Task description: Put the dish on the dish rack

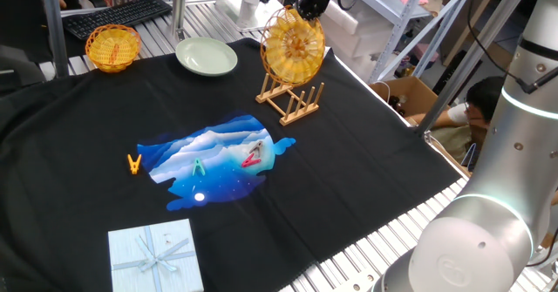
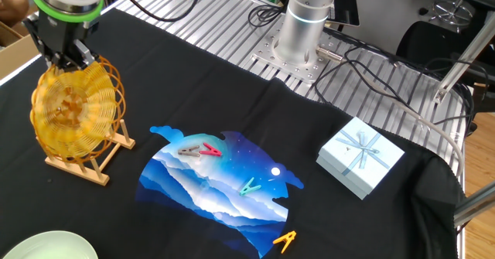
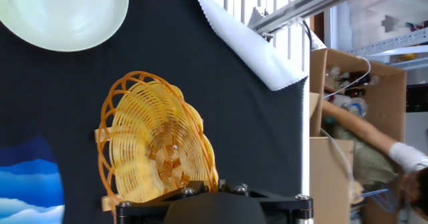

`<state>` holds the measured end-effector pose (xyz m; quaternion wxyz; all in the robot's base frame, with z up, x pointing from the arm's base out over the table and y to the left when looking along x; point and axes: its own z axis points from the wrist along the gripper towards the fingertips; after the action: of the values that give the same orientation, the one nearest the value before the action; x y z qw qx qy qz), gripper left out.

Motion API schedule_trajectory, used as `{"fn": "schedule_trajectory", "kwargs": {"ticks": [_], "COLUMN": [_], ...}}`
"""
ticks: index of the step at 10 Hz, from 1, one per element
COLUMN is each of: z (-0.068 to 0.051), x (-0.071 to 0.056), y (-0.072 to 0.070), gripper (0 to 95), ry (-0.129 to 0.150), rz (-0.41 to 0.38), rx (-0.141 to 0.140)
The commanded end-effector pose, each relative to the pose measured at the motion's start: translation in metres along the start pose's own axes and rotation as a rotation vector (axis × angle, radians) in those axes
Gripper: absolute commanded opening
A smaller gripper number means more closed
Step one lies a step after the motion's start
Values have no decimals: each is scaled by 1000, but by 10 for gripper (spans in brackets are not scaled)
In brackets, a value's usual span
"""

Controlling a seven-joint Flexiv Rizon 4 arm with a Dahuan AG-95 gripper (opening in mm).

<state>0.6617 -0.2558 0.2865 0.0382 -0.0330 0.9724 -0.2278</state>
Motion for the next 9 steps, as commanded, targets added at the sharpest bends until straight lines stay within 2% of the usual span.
{"fn": "schedule_trajectory", "kwargs": {"ticks": [1, 6, 8, 9], "z": [2, 7, 8, 9], "x": [1, 2, 3, 3], "y": [-3, -7, -7, -8], "gripper": [0, 0, 0, 0], "ry": [-1, -6, -8, -9], "rz": [-4, -4, -3, 0], "rx": [14, 42, 70, 73]}}
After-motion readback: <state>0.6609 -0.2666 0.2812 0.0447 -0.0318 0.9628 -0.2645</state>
